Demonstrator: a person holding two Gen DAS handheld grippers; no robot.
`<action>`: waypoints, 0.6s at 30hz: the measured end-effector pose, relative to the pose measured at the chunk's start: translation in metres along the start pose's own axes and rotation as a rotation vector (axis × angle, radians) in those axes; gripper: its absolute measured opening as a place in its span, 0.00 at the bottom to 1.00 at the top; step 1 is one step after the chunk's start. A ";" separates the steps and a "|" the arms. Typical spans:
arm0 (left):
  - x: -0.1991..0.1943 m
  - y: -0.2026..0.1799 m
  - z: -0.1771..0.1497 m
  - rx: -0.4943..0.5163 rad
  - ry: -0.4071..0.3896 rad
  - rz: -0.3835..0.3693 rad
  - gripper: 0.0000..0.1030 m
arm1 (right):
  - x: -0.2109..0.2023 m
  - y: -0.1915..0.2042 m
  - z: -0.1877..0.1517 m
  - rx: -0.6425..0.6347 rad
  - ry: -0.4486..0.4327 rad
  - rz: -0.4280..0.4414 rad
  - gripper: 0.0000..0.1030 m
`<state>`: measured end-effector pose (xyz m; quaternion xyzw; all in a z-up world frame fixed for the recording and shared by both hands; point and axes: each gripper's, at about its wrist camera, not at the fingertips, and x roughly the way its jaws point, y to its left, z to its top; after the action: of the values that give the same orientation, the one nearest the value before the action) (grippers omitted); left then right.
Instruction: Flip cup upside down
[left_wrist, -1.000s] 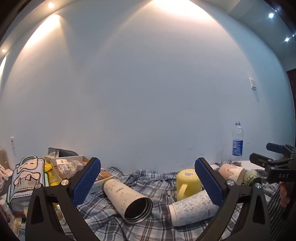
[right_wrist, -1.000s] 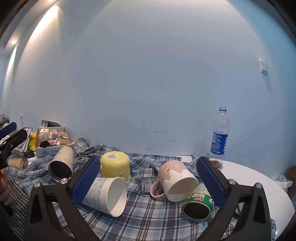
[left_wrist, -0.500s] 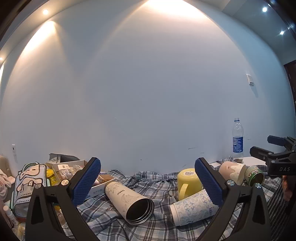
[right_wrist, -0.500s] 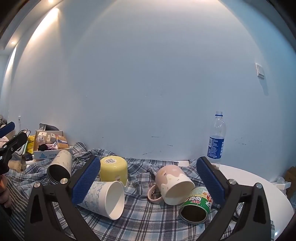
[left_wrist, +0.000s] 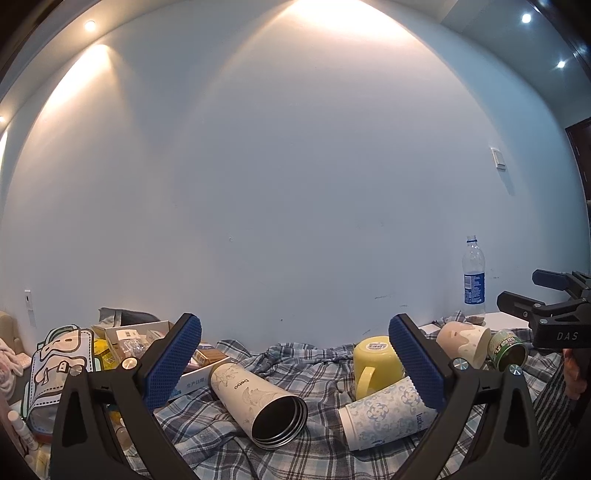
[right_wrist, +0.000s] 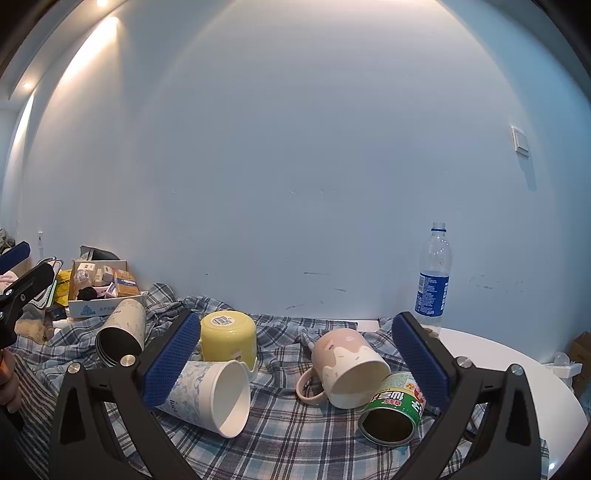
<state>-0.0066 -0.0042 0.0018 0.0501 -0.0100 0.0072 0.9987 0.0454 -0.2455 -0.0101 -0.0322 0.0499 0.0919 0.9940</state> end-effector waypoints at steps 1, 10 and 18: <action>0.000 0.000 0.000 -0.002 0.002 0.000 1.00 | 0.000 0.000 0.000 0.002 -0.002 -0.003 1.00; -0.001 0.002 0.000 -0.005 -0.002 0.011 1.00 | -0.002 -0.006 0.001 0.033 -0.004 0.014 1.00; 0.000 0.005 0.000 -0.017 0.002 0.010 1.00 | 0.000 -0.008 0.001 0.046 0.011 0.004 1.00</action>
<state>-0.0072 0.0002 0.0028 0.0416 -0.0093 0.0121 0.9990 0.0467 -0.2534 -0.0090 -0.0098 0.0577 0.0927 0.9940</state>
